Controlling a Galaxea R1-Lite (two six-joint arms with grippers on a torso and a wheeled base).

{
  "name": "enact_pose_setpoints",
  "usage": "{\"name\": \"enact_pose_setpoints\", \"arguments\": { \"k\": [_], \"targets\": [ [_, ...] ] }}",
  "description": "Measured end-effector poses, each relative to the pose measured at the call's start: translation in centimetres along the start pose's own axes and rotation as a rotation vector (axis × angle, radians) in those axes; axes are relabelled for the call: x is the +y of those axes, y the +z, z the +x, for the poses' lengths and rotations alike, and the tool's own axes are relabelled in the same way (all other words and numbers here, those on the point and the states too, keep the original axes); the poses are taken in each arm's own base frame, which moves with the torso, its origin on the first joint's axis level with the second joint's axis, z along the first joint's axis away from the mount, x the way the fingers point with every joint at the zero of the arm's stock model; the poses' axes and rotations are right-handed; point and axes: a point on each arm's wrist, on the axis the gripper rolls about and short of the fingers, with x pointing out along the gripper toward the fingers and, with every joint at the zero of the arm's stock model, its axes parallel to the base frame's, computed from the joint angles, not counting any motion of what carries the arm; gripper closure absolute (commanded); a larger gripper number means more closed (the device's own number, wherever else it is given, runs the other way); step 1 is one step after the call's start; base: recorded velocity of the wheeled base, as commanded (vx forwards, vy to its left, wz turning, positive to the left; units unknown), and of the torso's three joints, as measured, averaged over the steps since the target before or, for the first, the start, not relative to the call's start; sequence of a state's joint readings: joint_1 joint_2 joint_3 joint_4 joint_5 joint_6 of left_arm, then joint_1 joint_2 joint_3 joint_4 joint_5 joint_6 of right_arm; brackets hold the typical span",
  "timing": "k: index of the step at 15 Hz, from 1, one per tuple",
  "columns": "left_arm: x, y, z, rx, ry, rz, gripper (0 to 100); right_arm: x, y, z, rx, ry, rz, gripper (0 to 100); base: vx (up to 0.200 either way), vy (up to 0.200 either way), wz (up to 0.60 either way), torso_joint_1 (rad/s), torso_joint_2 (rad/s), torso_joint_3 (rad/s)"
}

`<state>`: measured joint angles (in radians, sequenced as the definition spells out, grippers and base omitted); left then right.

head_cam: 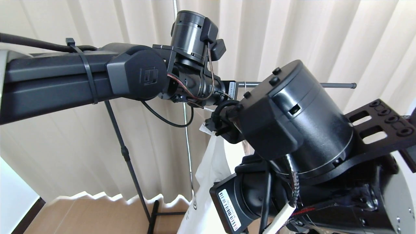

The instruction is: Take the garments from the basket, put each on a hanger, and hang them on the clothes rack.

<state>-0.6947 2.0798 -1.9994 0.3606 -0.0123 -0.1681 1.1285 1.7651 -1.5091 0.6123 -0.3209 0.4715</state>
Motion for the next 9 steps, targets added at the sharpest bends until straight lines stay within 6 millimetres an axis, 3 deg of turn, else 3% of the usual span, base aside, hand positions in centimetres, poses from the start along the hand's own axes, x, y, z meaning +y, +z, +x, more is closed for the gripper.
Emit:
{"name": "enact_pose_setpoints", "arguments": {
  "k": [4,9],
  "targets": [
    [0.4,0.3,-0.5,-0.006,0.013,-0.004,100,-1.4,-0.5,-0.5,0.008,-0.039,0.009,100,0.000,0.000,0.00,0.000,0.00,0.000],
    [2.3,-0.2,-3.1,0.127,0.104,-0.019,100,-6.7,-0.2,-1.6,-0.008,-0.278,0.035,100,0.000,0.000,0.00,0.000,0.00,0.000]
  ]
}}
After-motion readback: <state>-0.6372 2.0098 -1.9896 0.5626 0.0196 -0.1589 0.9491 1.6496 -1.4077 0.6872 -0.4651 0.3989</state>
